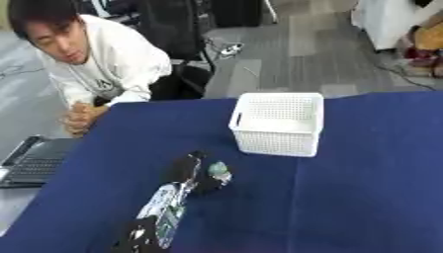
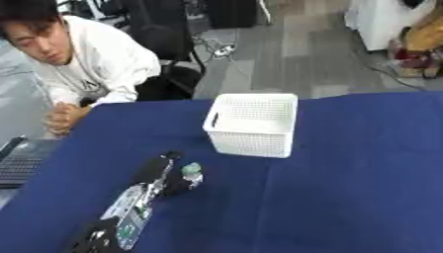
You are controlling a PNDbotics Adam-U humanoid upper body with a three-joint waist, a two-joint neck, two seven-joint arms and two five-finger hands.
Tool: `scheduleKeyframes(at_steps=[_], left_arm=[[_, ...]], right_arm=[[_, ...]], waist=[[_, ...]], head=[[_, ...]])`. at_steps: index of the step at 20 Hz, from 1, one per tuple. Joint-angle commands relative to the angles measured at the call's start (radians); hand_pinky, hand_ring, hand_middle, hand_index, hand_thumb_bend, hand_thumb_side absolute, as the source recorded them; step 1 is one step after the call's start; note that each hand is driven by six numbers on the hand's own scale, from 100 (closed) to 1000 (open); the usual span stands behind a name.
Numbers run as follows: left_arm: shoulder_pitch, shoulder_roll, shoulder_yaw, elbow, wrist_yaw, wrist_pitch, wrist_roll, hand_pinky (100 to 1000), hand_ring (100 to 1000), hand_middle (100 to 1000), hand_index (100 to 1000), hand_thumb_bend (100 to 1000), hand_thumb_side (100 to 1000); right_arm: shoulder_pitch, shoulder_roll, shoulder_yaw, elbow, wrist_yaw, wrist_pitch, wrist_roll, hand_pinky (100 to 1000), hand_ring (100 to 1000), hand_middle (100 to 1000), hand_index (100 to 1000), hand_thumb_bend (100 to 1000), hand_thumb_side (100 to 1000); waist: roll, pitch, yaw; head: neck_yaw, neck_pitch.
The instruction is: Pick up objects on the table and place them in the box.
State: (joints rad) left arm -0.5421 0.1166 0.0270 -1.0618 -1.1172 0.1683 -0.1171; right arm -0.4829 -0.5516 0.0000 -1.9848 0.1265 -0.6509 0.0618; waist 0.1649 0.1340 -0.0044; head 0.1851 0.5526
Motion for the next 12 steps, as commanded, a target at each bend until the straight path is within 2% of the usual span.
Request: scheduleKeyframes(at_steps=[1,5,9,11,12], left_arm=[[0.029,-0.028,-0.029,0.068,-0.043,0.01,-0.085,465,622,864,904,590,855],[0.025,-0.03,-0.028,0.045,-0.085,0.013,-0.143,472,621,860,904,600,846],[0.025,-0.032,-0.025,0.041,-0.095,0.013,-0.167,439,555,805,889,602,835],[0.025,-0.032,-0.026,0.041,-0.097,0.012,-0.174,414,529,785,884,603,812],[0.025,-0.031,-0.026,0.041,-0.099,0.012,-0.179,365,490,743,862,598,747]], right_arm=[[-0.021,-0.005,-0.009,-0.015,-0.001,0.001,0.0,100,268,314,576,100,1000],[-0.021,-0.005,-0.009,-0.015,-0.001,0.001,0.0,100,268,314,576,100,1000],[-0.021,-0.004,-0.009,-0.015,-0.002,0.001,0.0,100,268,314,576,100,1000],[-0.021,-0.004,-0.009,-0.015,-0.002,0.001,0.001,100,268,314,576,100,1000],[-0.021,-0.004,-0.009,-0.015,-0.002,0.001,0.001,100,268,314,576,100,1000]], waist=[[-0.017,0.004,-0.005],[-0.017,0.004,-0.005],[-0.016,0.004,-0.005],[-0.016,0.004,-0.005],[-0.016,0.004,-0.005]], head=[[0.007,-0.003],[0.007,-0.002],[0.006,-0.002],[0.006,-0.001],[0.006,-0.001]])
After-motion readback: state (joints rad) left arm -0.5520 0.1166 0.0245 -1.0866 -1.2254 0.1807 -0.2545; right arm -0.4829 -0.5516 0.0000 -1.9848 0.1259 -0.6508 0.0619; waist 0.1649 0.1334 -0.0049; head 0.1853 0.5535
